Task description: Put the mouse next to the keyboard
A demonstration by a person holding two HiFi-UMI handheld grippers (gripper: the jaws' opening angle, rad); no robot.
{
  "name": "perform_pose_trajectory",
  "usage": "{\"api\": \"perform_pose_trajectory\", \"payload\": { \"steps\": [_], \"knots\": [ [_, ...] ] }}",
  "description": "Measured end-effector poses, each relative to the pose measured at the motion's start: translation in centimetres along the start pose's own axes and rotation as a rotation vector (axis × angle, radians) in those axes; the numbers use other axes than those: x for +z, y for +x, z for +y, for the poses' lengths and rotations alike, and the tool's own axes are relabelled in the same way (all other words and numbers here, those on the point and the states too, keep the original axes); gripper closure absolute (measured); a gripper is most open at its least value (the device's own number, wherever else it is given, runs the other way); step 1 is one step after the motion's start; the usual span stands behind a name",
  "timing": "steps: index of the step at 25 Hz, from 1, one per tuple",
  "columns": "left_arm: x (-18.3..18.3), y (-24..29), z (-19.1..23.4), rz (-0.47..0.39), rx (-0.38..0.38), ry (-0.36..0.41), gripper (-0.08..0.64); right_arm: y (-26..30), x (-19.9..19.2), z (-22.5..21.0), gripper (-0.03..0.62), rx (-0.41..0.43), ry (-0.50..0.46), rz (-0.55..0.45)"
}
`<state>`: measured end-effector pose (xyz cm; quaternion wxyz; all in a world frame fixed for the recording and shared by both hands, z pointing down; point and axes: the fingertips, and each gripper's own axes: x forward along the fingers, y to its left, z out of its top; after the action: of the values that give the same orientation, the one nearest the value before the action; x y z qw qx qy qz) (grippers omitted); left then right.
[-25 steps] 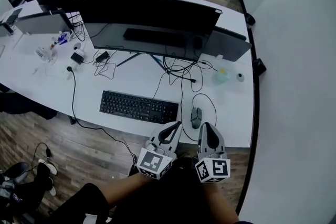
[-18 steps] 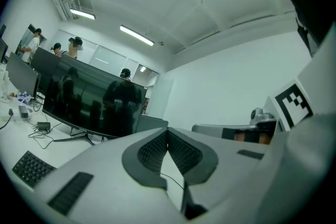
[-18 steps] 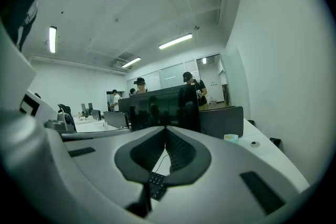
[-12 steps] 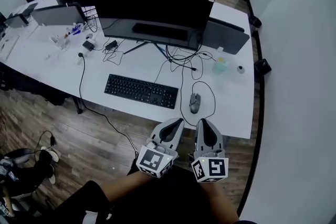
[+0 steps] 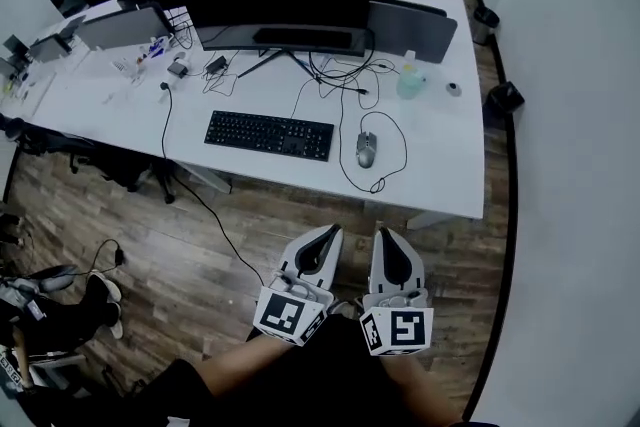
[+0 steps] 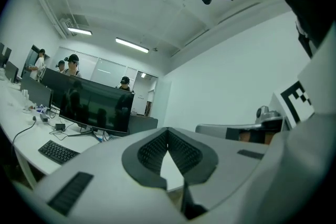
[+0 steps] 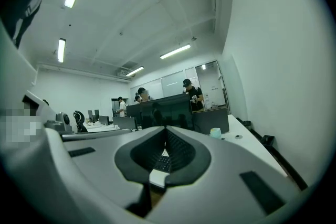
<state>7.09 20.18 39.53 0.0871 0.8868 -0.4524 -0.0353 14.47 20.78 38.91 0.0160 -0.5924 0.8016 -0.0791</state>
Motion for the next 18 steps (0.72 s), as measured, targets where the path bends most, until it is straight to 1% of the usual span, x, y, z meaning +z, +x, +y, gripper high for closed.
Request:
{"api": "perform_pose_trajectory", "payload": {
  "steps": [3,5,9,13,18],
  "knots": [
    [-0.7,-2.2,-1.6,0.008,0.034,-0.001,0.557,-2.4,-0.9,0.5,0.574,0.011,0.012,0.019],
    [-0.9,-3.6,-2.7,0.004,0.046,0.007,0.555,-3.9,-0.8,0.9,0.574,0.015,0.010,0.015],
    [-1.2,-5.5,-3.3,0.010,0.068,0.023,0.557,-6.1,-1.0,1.8,0.574,0.013,-0.003,0.015],
    [-0.9,-6.8,-4.5,0.005,0.040,0.030,0.556,-7.6,-0.7,2.5,0.574,0.002,-0.041,0.020],
    [-0.2,-8.1,-6.0,-0.023,0.021,0.041,0.557,-8.9,-0.8,4.0,0.574,0.015,-0.080,0.034]
  ]
}}
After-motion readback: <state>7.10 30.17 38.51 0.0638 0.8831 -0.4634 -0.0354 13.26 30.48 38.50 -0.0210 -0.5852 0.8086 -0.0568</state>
